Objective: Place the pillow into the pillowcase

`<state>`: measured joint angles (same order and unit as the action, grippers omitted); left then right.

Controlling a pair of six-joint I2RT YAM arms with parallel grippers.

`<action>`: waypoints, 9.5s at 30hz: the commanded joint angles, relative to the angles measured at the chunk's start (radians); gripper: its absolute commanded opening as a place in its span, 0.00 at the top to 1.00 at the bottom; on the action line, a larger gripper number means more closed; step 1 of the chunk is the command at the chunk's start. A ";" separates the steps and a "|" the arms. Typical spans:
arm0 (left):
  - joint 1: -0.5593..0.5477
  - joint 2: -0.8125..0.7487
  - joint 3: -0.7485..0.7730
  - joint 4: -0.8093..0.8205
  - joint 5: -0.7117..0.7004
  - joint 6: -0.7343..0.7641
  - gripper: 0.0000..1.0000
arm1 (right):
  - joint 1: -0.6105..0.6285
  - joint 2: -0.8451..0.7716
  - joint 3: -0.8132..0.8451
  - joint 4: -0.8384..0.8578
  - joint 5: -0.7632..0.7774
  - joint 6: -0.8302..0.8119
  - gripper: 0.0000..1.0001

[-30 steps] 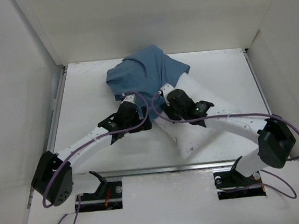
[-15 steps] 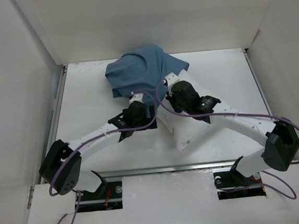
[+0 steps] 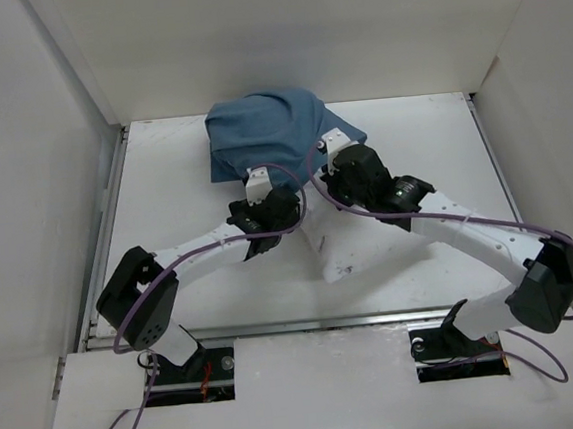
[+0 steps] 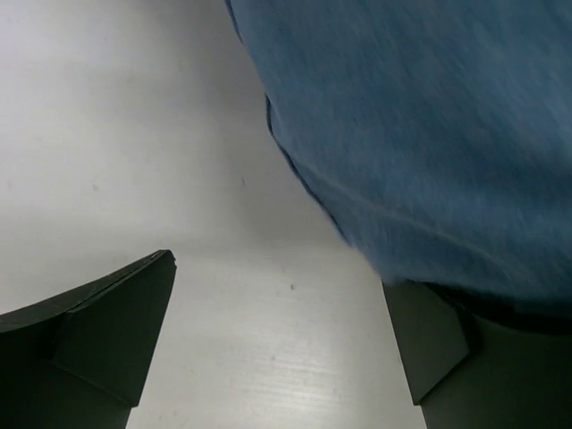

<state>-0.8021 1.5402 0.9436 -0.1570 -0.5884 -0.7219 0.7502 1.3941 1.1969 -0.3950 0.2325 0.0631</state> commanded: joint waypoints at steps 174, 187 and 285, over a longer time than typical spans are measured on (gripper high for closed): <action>0.284 0.079 0.237 0.066 0.676 0.309 0.00 | -0.321 0.069 -0.289 0.475 -0.918 0.305 0.07; 0.288 0.025 0.345 0.007 0.598 0.406 0.03 | -0.009 0.148 -0.109 0.355 -0.922 0.107 0.11; -0.036 0.218 0.828 -0.012 0.133 0.381 1.00 | -0.227 -0.052 -0.088 0.574 -1.138 0.217 1.00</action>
<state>-0.8307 1.7897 1.7714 -0.3408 -0.4046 -0.2893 0.5358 1.3445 1.1080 0.0322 -0.8585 0.2192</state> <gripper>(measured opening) 0.083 0.032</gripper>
